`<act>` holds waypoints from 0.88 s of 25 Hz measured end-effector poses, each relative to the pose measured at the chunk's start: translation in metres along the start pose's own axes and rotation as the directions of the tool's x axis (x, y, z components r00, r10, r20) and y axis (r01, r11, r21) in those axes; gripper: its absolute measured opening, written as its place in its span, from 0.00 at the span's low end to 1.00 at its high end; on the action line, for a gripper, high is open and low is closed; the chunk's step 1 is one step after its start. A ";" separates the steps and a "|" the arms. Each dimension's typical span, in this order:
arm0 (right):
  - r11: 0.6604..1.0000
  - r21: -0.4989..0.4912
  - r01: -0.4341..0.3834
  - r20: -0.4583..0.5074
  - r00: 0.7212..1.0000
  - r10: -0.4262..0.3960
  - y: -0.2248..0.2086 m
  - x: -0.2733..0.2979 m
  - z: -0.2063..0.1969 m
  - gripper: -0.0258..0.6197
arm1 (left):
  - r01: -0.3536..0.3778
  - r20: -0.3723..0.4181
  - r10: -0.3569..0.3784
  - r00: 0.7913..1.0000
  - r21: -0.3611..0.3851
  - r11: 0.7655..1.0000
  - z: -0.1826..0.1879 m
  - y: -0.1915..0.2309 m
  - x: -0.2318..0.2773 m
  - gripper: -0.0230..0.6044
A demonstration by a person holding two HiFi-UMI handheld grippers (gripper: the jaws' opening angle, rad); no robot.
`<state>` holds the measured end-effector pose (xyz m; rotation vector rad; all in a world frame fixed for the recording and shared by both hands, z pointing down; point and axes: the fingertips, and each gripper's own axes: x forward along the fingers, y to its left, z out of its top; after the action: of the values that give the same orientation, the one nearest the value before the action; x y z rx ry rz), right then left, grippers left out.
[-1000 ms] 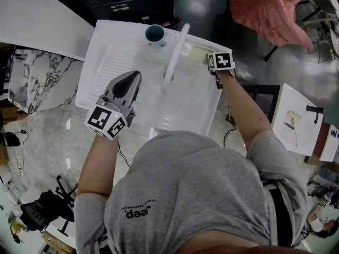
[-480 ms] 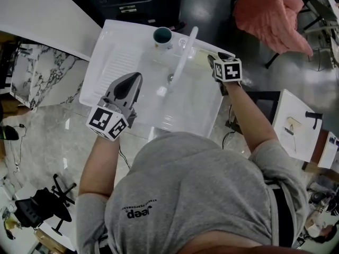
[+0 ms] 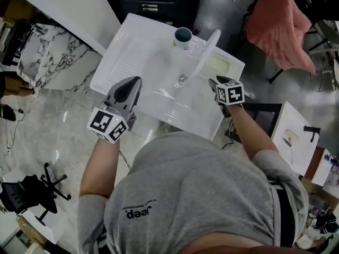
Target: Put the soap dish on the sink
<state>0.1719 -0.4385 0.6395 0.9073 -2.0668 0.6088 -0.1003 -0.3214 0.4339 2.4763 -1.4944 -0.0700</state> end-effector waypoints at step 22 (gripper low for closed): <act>0.981 -0.136 -0.139 0.096 0.984 0.153 0.222 -0.065 -0.052 0.35 | -0.182 0.091 0.180 0.979 0.024 0.983 -0.020 -0.060 -0.268 0.06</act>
<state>0.0539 -0.2379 0.5922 0.7321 -2.2548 0.5067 -0.1716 -0.0559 0.4162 2.3779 -1.7645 -0.1251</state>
